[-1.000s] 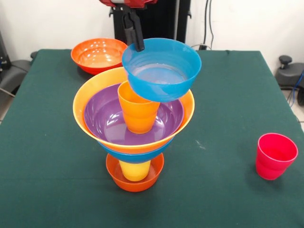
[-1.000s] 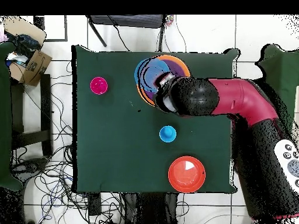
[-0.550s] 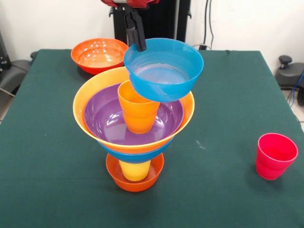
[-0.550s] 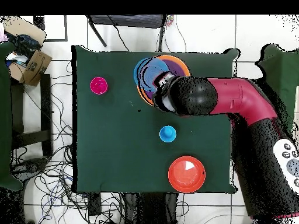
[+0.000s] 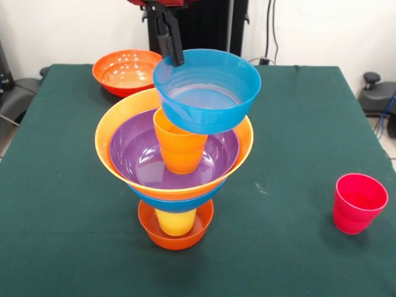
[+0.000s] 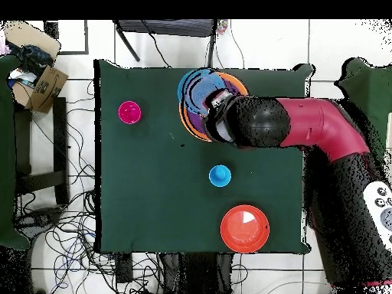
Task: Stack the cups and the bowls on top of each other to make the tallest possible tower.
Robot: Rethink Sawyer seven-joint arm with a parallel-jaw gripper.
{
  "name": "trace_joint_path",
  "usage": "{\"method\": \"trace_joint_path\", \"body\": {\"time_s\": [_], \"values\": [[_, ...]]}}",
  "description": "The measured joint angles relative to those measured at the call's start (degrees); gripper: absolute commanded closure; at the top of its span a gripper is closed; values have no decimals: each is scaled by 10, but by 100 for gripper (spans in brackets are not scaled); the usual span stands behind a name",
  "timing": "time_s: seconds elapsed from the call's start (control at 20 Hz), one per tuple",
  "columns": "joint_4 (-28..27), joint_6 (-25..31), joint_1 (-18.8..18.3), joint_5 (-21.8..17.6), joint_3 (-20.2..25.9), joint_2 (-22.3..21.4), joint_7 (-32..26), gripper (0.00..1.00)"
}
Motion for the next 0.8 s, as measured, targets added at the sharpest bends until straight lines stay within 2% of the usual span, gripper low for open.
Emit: {"method": "trace_joint_path", "body": {"time_s": [0.8], "values": [[-20,0,-1,0,-3,0,0,100]]}}
